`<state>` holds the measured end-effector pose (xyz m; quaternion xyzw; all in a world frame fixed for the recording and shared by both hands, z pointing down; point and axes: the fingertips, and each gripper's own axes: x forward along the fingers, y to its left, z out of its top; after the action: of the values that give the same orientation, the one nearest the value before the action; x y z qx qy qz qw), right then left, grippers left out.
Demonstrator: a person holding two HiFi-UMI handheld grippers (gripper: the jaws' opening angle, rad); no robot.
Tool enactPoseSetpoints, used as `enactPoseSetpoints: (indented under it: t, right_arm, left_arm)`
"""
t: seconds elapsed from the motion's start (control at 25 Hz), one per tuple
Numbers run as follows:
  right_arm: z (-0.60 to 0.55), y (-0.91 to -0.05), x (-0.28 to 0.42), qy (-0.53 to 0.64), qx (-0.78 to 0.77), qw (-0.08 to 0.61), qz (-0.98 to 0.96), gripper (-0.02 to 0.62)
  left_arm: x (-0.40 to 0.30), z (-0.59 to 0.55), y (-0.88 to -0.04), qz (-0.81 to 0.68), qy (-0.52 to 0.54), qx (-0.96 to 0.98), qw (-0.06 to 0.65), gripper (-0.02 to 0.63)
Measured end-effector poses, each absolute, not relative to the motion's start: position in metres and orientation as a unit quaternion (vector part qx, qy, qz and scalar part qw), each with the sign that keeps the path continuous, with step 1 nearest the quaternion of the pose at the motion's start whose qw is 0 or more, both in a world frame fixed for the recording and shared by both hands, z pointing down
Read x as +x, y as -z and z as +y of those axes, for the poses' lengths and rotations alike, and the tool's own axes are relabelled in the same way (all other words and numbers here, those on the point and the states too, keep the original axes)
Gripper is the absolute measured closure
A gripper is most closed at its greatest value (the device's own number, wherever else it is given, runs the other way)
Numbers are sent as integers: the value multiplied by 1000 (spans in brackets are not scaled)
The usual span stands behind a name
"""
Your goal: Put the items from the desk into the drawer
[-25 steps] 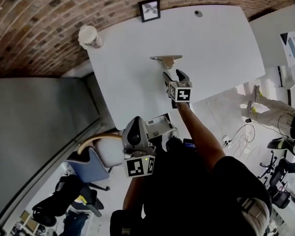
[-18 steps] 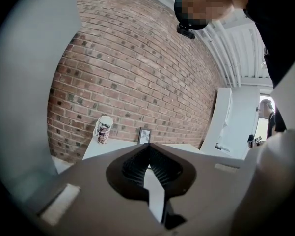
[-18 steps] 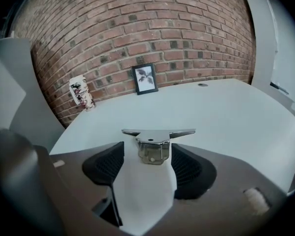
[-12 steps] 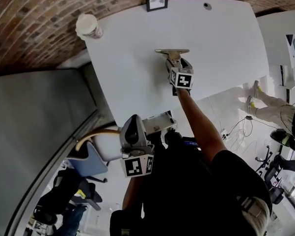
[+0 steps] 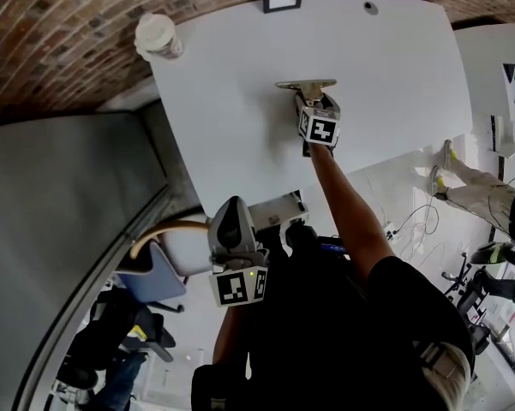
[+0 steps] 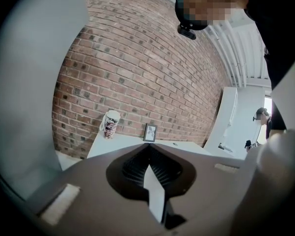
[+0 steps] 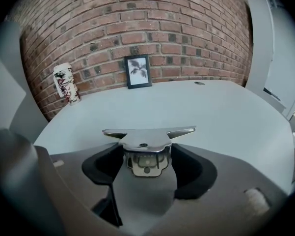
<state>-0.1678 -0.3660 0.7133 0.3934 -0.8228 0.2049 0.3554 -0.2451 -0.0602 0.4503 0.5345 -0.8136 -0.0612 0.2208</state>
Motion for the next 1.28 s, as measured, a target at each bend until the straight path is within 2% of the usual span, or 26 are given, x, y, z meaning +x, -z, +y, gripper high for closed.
enactPoseSetpoints:
  t: [0.16,0.6,1.28]
  right_arm:
    - [-365,-712,-167,-201,392,353,-825,308]
    - [-346,-708,-160,-195,353,359,-842,317]
    - [-276,-668,-98,-191,291,332,-877,321]
  left_arm:
    - [-246,-56,-451,-816,62,531,221,592]
    - [-234,-44,-448,-821,67,526,211,592]
    - [-156,-23,-417,-818,68,542,178,592]
